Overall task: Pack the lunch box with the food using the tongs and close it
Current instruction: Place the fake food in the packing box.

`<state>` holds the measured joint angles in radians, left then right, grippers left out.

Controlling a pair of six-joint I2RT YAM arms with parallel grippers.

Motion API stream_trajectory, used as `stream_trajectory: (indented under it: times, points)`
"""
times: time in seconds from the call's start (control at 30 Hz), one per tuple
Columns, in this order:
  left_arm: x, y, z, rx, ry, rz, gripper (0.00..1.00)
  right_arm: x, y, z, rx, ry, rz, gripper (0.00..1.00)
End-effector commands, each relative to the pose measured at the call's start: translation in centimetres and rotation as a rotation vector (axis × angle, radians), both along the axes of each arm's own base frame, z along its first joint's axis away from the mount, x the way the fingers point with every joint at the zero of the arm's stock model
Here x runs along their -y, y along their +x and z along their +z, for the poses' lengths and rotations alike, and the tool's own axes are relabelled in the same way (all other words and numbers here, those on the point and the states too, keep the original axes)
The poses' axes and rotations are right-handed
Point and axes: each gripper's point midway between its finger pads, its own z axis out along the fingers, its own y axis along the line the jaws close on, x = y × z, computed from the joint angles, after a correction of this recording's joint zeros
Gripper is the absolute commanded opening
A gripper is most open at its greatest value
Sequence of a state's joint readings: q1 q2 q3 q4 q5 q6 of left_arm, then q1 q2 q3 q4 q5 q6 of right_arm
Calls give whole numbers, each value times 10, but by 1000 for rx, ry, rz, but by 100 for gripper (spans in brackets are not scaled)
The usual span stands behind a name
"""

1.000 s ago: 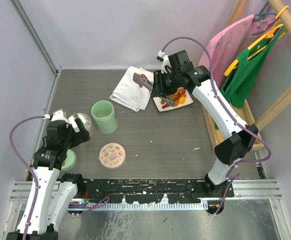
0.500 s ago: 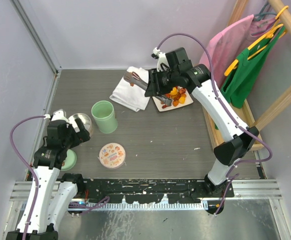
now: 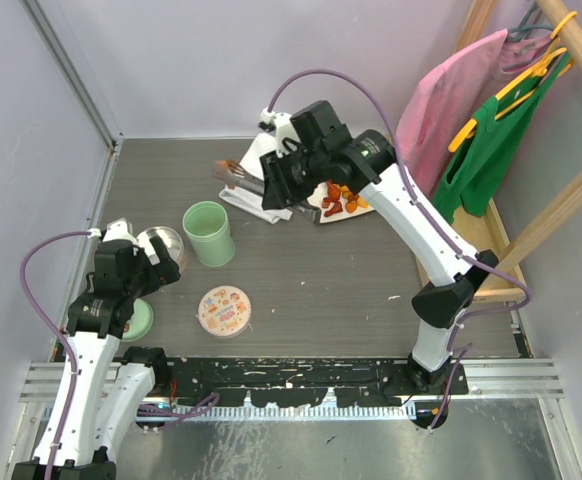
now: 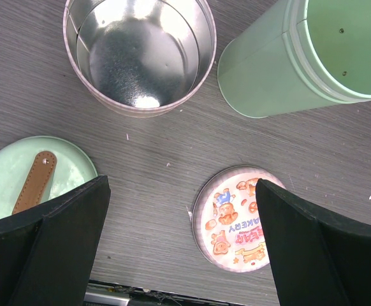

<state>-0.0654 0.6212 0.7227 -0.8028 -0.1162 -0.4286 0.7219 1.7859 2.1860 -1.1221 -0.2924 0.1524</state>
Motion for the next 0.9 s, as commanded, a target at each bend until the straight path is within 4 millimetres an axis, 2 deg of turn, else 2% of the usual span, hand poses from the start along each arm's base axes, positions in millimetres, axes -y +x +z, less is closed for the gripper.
stream_trajectory:
  times: [0.0,0.2,0.47,0.7,0.87]
  points:
    - [1,8,12,56,-2,-7,98,-11,-9,7,62,-22,53,35]
    - [1,8,13,61,-1,-6,98,-31,-23,-14,43,-92,126,36]
    - [0,8,14,64,3,-3,98,-53,-21,-30,32,-121,145,36]
    - [0,7,14,63,3,-2,98,-59,-18,-46,5,-146,145,37]
    - [0,7,14,64,3,-1,98,-62,-19,-47,3,-142,152,37]
